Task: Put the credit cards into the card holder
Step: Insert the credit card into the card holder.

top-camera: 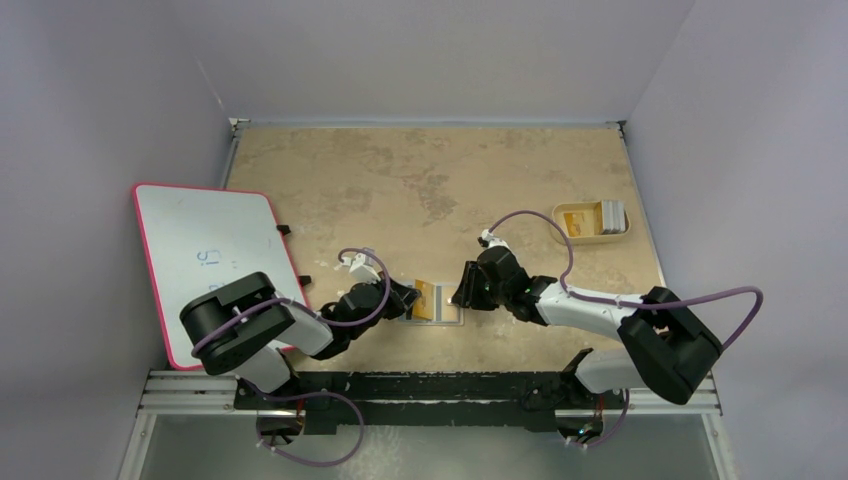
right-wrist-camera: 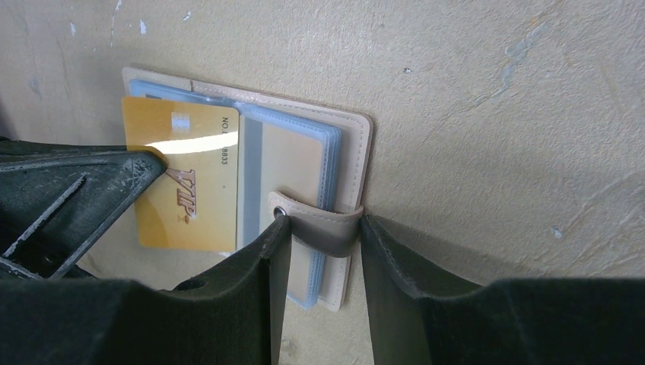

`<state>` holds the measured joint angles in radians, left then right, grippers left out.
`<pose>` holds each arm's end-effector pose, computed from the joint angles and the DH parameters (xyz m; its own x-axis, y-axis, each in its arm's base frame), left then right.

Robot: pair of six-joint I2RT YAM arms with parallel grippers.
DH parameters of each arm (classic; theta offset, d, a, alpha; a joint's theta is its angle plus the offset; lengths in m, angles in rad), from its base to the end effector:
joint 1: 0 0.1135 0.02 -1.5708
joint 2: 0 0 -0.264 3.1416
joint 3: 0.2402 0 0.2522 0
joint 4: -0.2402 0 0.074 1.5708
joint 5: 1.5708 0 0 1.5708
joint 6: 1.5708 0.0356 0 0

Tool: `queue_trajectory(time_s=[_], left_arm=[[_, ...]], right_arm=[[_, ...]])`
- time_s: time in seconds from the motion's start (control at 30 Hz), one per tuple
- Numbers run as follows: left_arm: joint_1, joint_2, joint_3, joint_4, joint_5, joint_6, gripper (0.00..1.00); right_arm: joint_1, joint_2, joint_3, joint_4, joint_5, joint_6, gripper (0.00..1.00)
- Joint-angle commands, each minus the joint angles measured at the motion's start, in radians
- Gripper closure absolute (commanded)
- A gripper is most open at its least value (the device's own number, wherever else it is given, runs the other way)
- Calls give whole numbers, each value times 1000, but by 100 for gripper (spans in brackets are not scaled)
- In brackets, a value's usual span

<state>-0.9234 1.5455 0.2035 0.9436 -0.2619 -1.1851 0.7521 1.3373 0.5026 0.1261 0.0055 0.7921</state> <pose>0.1444 -0.1757 0.1104 -0.6685 -0.5997 -0.4398 0.0189 0.5775 -0.8162 0.1835 0.1714 0.1578 -0.8179 0.2096 -0.5358 -0.1394 0.8314 0.5380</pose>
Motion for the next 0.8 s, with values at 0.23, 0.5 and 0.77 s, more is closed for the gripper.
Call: queue_trajectory(time_s=[0.23, 0.5, 0.77], left_arm=[[-5, 6, 2, 26, 7, -21, 100], [-26, 45, 3, 63, -6, -63, 100], [-36, 145, 0, 175, 10, -108, 100]], right_arm=[[4, 8, 28, 21, -6, -2, 59], [6, 4, 17, 27, -4, 5, 59], [7, 5, 2, 43, -4, 15, 60]])
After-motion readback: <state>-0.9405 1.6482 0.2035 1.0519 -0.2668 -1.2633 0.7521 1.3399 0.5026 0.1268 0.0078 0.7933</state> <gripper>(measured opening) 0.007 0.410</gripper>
